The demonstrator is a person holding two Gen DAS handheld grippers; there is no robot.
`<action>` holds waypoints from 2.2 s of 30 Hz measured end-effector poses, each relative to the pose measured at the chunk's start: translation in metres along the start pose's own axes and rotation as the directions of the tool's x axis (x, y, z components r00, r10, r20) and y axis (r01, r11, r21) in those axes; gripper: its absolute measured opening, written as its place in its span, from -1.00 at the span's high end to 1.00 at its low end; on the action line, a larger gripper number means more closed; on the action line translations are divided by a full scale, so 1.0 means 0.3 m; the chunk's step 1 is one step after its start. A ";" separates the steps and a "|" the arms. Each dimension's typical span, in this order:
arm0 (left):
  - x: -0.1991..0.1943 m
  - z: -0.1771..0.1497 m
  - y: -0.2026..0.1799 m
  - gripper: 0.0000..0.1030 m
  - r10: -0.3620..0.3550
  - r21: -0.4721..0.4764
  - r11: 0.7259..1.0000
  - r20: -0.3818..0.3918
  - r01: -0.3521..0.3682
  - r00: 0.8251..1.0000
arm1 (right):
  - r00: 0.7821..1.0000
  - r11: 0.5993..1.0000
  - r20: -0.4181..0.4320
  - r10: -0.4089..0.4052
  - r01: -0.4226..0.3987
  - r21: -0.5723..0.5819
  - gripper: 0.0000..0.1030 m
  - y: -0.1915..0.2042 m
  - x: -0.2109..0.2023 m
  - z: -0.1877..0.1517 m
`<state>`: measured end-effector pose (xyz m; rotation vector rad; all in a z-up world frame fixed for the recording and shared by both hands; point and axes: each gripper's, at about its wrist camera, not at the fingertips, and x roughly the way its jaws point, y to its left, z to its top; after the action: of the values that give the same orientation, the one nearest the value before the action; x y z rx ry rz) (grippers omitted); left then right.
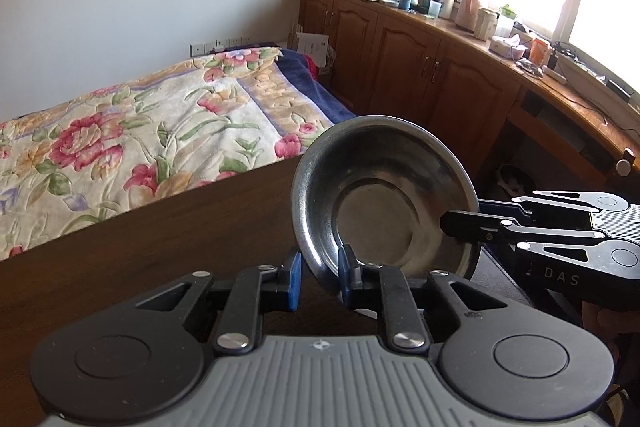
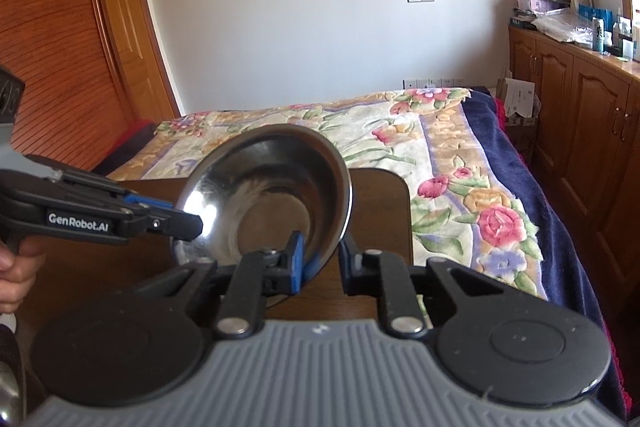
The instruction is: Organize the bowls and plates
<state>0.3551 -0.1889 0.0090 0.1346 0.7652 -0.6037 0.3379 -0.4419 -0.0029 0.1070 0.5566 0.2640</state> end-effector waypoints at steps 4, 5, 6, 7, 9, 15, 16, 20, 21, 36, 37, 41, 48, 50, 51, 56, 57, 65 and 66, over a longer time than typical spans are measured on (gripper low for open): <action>-0.045 0.005 -0.014 0.61 0.010 0.007 1.000 0.024 -0.010 1.000 | 1.000 1.000 0.018 -0.005 0.005 -0.014 0.61 0.022 -0.034 0.016; -0.055 0.004 -0.009 0.61 0.010 0.008 1.000 0.030 -0.011 1.000 | 1.000 1.000 0.023 -0.007 0.008 -0.018 0.61 0.028 -0.041 0.020; -0.068 0.004 -0.009 0.61 0.011 0.008 1.000 0.035 -0.011 0.999 | 1.000 1.000 0.027 -0.008 0.009 -0.021 0.61 0.033 -0.049 0.022; -0.080 0.003 -0.010 0.61 0.011 0.009 1.000 0.040 -0.011 0.999 | 0.999 1.000 0.032 -0.008 0.009 -0.024 0.61 0.038 -0.057 0.025; -0.101 -0.003 -0.012 0.61 0.012 0.010 1.000 0.046 -0.012 0.999 | 0.999 1.000 0.038 -0.007 0.008 -0.028 0.61 0.049 -0.071 0.027; -0.168 -0.015 -0.025 0.61 0.017 0.028 0.999 0.067 -0.019 0.998 | 0.999 0.999 0.048 -0.008 0.010 -0.045 0.61 0.077 -0.098 0.038; -0.179 -0.017 -0.027 0.61 0.017 0.030 0.999 0.072 -0.019 0.997 | 0.999 0.999 0.051 -0.008 0.011 -0.048 0.61 0.082 -0.104 0.039; -0.217 -0.027 -0.029 0.61 0.016 0.037 0.999 0.087 -0.019 0.996 | 0.998 0.998 0.059 -0.010 0.013 -0.058 0.61 0.097 -0.128 0.042; -0.228 -0.029 -0.028 0.61 0.015 0.038 0.999 0.091 -0.018 0.996 | 0.998 0.998 0.061 -0.010 0.014 -0.060 0.61 0.100 -0.134 0.043; -0.406 -0.082 -0.038 0.61 0.005 0.046 0.999 0.157 -0.012 0.988 | 0.995 0.994 0.099 -0.012 0.023 -0.106 0.61 0.184 -0.240 0.051; -0.419 -0.087 -0.043 0.61 0.005 0.048 0.999 0.162 -0.013 0.987 | 0.995 0.994 0.102 -0.013 0.024 -0.109 0.61 0.190 -0.247 0.051; -0.462 -0.113 -0.051 0.61 0.005 0.053 0.998 0.176 -0.014 0.984 | 0.994 0.992 0.109 -0.014 0.028 -0.122 0.61 0.219 -0.275 0.045; -0.525 -0.182 -0.058 0.60 0.013 0.057 0.998 0.191 -0.025 0.982 | 0.994 0.989 0.109 -0.015 0.032 -0.147 0.61 0.271 -0.314 0.020; -0.541 -0.201 -0.056 0.60 0.014 0.057 0.998 0.193 -0.026 0.981 | 0.994 0.988 0.106 -0.013 0.029 -0.152 0.61 0.285 -0.325 0.009; -0.548 -0.210 -0.054 0.60 0.014 0.056 0.998 0.194 -0.026 0.981 | 0.994 0.988 0.105 -0.012 0.029 -0.155 0.61 0.292 -0.330 0.007; -0.575 -0.257 -0.039 0.60 0.014 0.050 0.998 0.197 -0.025 0.980 | 0.995 0.986 0.098 -0.001 0.018 -0.168 0.61 0.324 -0.352 -0.016; -0.580 -0.270 -0.036 0.60 0.013 0.047 0.999 0.197 -0.023 0.980 | 0.995 0.986 0.096 0.001 0.015 -0.168 0.61 0.330 -0.354 -0.021; -0.617 -0.394 -0.022 0.60 0.015 0.023 1.000 0.198 -0.020 0.980 | 0.997 0.986 0.074 0.027 -0.014 -0.169 0.61 0.381 -0.365 -0.104; -0.622 -0.405 -0.019 0.60 0.016 0.019 1.000 0.197 -0.020 0.980 | 0.997 0.985 0.072 0.032 -0.019 -0.169 0.61 0.387 -0.367 -0.112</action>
<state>0.1729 -0.0676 0.0497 0.0990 0.5655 -0.5977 0.2045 -0.3597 0.0445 -0.0395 0.4573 0.3297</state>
